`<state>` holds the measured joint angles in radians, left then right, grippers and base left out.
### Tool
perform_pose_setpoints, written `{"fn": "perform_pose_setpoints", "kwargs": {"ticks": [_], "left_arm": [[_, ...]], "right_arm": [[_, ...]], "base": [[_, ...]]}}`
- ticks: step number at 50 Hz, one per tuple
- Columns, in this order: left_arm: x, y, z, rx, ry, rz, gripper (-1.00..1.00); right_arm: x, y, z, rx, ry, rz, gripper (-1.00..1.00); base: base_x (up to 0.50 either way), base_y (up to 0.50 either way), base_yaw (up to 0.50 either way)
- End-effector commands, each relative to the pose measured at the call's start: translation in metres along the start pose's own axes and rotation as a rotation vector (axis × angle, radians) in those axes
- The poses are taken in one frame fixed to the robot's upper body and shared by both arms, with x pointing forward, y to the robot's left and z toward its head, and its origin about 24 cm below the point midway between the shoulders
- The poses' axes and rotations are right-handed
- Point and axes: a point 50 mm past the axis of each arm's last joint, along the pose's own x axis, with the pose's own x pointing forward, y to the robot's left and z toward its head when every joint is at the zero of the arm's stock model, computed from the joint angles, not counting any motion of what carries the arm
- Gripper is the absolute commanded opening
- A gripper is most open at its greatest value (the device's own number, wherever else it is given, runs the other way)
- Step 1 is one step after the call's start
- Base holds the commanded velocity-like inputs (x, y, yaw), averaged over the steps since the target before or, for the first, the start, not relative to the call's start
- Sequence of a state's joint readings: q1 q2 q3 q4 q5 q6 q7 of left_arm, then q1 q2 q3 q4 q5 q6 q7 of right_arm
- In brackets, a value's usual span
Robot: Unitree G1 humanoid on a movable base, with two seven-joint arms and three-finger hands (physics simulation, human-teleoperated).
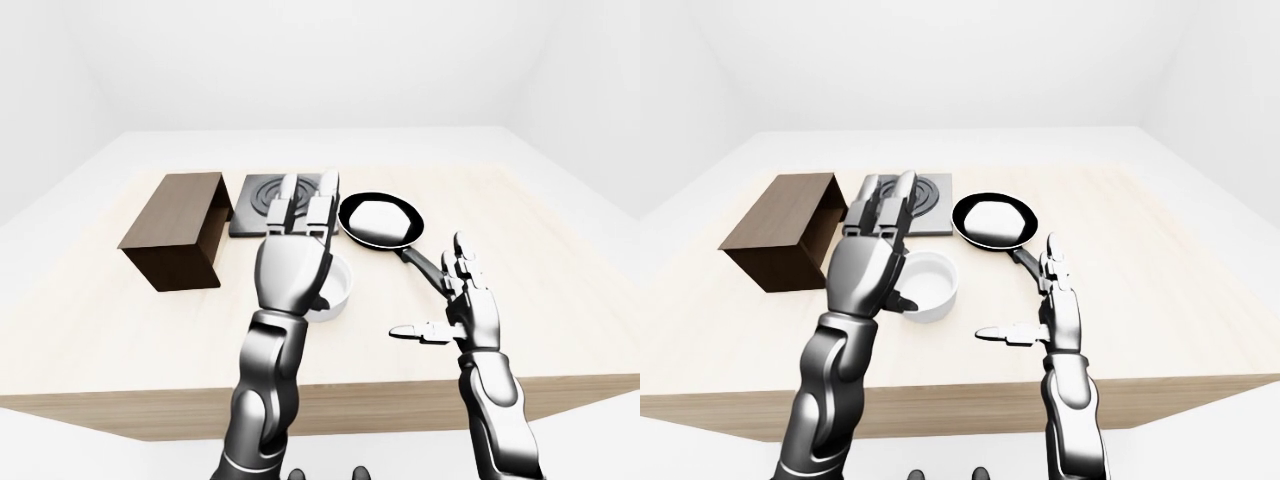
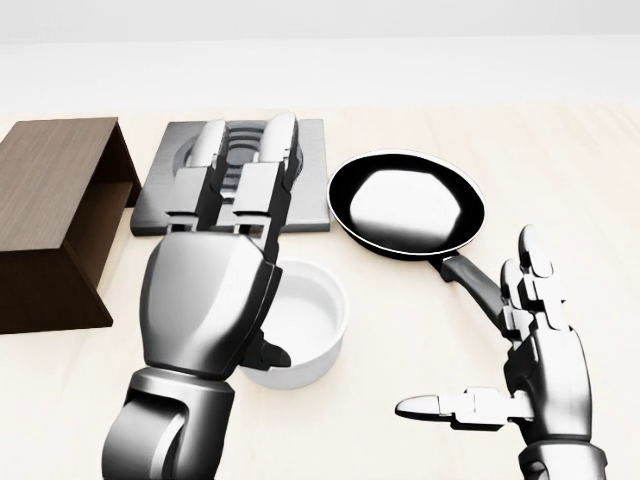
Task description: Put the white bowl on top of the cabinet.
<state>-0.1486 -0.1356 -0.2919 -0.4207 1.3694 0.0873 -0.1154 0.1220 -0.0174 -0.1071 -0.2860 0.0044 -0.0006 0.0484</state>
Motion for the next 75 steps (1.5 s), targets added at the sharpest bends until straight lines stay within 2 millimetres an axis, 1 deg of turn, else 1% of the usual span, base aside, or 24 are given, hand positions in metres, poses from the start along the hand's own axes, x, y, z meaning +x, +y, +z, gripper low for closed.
{"fn": "perform_pose_setpoints", "kwargs": {"ticks": [1, 5, 7, 14, 16, 17, 21, 22, 28, 29, 35, 36, 38, 39, 42, 43, 55, 56, 63, 64, 66, 75], "left_arm": [[-0.003, 0.011, 0.003, 0.14, 0.023, -0.103, 1.0], [-0.003, 0.011, 0.003, 0.139, 0.028, -0.104, 1.0], [-0.002, 0.007, -0.003, 0.17, 0.047, -0.125, 1.0], [-0.005, 0.008, -0.002, 0.178, 0.054, -0.138, 1.0], [-0.006, 0.005, -0.004, 0.187, 0.061, -0.151, 1.0], [-0.005, 0.0, -0.007, 0.191, 0.069, -0.172, 1.0], [-0.005, 0.0, -0.008, 0.191, 0.07, -0.173, 1.0], [-0.004, -0.008, -0.013, 0.195, 0.079, -0.194, 1.0], [-0.004, -0.008, -0.013, 0.196, 0.079, -0.195, 1.0], [-0.003, -0.02, -0.02, 0.192, 0.093, -0.23, 1.0], [-0.003, -0.02, -0.021, 0.192, 0.091, -0.232, 1.0], [-0.003, -0.039, -0.037, 0.218, 0.127, -0.29, 1.0], [-0.003, -0.04, -0.038, 0.22, 0.127, -0.294, 1.0], [-0.004, -0.053, -0.047, 0.206, 0.147, -0.323, 1.0], [-0.004, -0.054, -0.047, 0.205, 0.144, -0.325, 1.0], [-0.004, -0.057, -0.05, 0.202, 0.149, -0.33, 1.0], [-0.007, -0.061, -0.051, 0.222, 0.146, -0.357, 1.0], [-0.009, -0.065, -0.053, 0.236, 0.148, -0.381, 1.0], [-0.009, -0.066, -0.052, 0.236, 0.147, -0.384, 1.0], [-0.011, -0.071, -0.051, 0.238, 0.143, -0.394, 1.0], [-0.012, -0.073, -0.05, 0.235, 0.14, -0.4, 1.0], [-0.013, -0.077, -0.048, 0.23, 0.137, -0.405, 1.0]], "right_arm": [[0.0, 0.0, 0.001, 0.002, 0.001, 0.001, 1.0], [0.0, 0.0, 0.001, 0.002, 0.001, 0.001, 1.0], [0.0, 0.0, 0.001, 0.002, 0.0, 0.003, 1.0], [0.0, 0.0, 0.0, 0.0, 0.001, 0.002, 1.0], [0.0, 0.0, 0.0, -0.001, 0.001, 0.003, 1.0], [0.0, 0.0, 0.0, -0.001, 0.001, 0.003, 1.0], [0.0, 0.0, 0.0, -0.001, 0.001, 0.003, 1.0], [0.0, 0.001, 0.0, -0.001, 0.002, 0.005, 1.0], [0.0, 0.001, 0.0, -0.001, 0.002, 0.005, 1.0], [0.0, 0.001, 0.0, -0.001, 0.002, 0.007, 1.0], [0.0, 0.001, 0.0, -0.001, 0.002, 0.007, 1.0], [0.001, 0.001, -0.001, -0.003, 0.001, 0.006, 1.0], [0.001, 0.001, -0.001, -0.003, 0.001, 0.006, 1.0], [0.001, 0.001, -0.001, -0.003, 0.0, 0.006, 1.0], [0.001, 0.001, -0.001, -0.003, 0.001, 0.006, 1.0], [0.001, 0.001, -0.001, -0.003, 0.001, 0.007, 1.0], [0.002, 0.002, -0.002, -0.004, 0.005, 0.009, 1.0], [0.003, 0.002, -0.002, -0.004, 0.005, 0.007, 1.0], [0.003, 0.002, -0.002, -0.003, 0.003, 0.007, 1.0], [0.003, 0.002, -0.002, -0.004, 0.004, 0.006, 1.0], [0.003, 0.001, -0.002, -0.004, 0.004, 0.006, 1.0], [0.003, 0.001, -0.002, -0.004, 0.003, 0.005, 1.0]], "base": [[0.0, 0.0, 0.0], [0.0, 0.0, 0.0], [0.0, 0.0, 0.0], [0.0, 0.0, 0.0], [0.0, 0.0, 0.0], [0.0, 0.0, 0.0], [0.0, 0.0, 0.0], [0.0, 0.0, 0.0], [0.0, 0.0, 0.0], [0.0, 0.0, 0.0], [0.0, 0.0, 0.0], [0.0, 0.0, 0.0], [0.0, 0.0, 0.0], [0.0, 0.0, 0.0], [0.0, 0.0, 0.0], [0.0, 0.0, 0.0], [0.0, 0.0, 0.0], [0.0, 0.0, 0.0], [0.0, 0.0, 0.0], [0.0, 0.0, 0.0], [0.0, 0.0, 0.0], [0.0, 0.0, 0.0]]}}
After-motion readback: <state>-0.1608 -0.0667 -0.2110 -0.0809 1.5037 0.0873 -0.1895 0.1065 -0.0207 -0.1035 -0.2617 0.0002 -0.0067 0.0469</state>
